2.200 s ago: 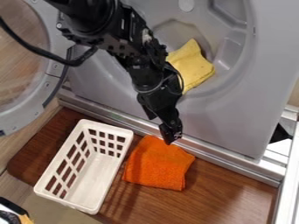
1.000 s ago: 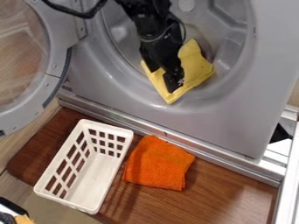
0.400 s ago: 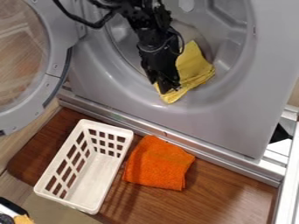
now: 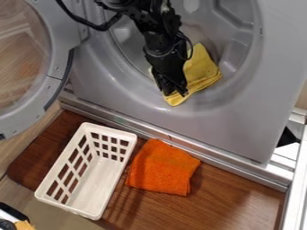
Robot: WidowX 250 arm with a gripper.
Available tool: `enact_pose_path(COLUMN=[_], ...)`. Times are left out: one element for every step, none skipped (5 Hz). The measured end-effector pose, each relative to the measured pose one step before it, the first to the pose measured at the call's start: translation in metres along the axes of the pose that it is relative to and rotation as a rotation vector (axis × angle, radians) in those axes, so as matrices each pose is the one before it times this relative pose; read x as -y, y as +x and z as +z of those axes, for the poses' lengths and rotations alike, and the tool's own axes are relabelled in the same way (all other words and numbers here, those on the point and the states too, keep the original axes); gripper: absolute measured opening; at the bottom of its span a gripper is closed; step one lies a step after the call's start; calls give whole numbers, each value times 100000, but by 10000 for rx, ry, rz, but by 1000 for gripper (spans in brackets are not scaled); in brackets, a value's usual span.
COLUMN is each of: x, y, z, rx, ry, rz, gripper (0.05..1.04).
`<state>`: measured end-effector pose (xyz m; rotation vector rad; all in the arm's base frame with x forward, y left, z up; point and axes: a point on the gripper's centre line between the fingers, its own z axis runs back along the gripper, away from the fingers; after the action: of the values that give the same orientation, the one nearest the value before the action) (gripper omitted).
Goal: Place the yellow towel in the white basket
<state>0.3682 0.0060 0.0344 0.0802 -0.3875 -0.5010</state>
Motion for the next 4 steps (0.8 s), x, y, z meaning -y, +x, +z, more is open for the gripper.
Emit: enact_pose_path(x=[161,32,211,506], y=[-123,-1205,-1559,-2932], z=[1092,2573,3204,1718], rx=[138,72,278,21], ry=[14,240,29,-43], rz=[162,103,342,373], gripper=[74,73,73,73])
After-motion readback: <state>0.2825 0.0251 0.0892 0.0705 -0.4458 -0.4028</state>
